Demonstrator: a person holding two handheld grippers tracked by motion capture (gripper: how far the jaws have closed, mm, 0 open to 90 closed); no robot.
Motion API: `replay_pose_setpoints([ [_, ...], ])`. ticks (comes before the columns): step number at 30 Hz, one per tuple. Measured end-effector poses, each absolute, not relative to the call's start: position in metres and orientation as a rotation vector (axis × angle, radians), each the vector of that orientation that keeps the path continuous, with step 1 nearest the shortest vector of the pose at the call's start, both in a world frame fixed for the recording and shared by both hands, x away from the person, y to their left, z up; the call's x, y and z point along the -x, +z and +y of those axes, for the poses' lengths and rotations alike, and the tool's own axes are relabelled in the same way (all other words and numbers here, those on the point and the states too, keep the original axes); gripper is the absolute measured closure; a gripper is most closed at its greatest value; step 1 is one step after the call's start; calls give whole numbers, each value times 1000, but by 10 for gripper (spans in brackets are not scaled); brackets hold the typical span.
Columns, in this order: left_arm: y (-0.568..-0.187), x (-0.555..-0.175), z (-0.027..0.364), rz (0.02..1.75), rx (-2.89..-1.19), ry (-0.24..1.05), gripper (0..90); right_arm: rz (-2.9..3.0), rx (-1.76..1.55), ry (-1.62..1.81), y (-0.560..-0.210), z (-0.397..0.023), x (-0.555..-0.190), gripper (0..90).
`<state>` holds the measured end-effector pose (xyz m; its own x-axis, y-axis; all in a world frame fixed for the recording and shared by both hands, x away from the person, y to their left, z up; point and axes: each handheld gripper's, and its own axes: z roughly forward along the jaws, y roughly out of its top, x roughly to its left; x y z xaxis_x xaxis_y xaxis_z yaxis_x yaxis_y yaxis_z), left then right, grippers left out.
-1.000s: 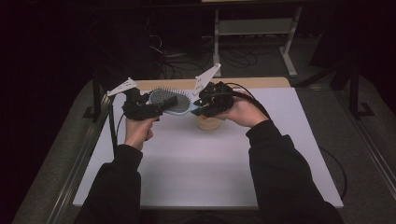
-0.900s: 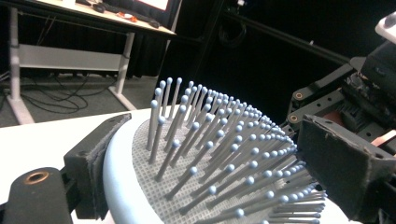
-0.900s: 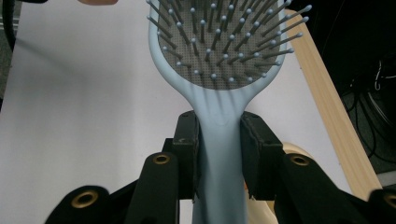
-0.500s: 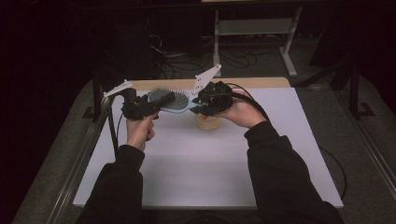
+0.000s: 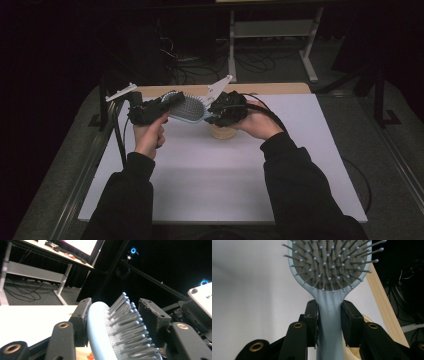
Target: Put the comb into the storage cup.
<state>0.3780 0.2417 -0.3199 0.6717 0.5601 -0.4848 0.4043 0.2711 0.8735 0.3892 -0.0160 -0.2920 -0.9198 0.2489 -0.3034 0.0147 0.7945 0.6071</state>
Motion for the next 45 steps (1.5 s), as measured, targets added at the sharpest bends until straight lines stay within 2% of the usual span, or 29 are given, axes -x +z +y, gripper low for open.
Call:
replay_pose_setpoints([
  [7, -315, -375, 241, 848, -1386, 141, 564, 2619, -208, 848, -300, -11, -391, 670],
  [21, -304, -371, 231, 789, -1485, 210, 584, 2649, -256, 890, -307, -14, -394, 648],
  [30, -294, -369, 220, 744, -1532, 237, 587, 2670, -343, 944, -308, -27, -398, 511],
  [35, -287, -369, 221, 736, -1552, 264, 585, 2670, -449, 1031, -304, -44, -402, 374],
  [41, -277, -369, 225, 725, -1562, 286, 585, 2665, -561, 1135, -309, -65, -405, 143],
  [43, -274, -368, 225, 723, -1572, 297, 585, 2653, -584, 1168, -311, -72, -404, 120],
  [45, -272, -368, 226, 720, -1575, 299, 585, 2636, -600, 1198, -314, -79, -403, 44],
])
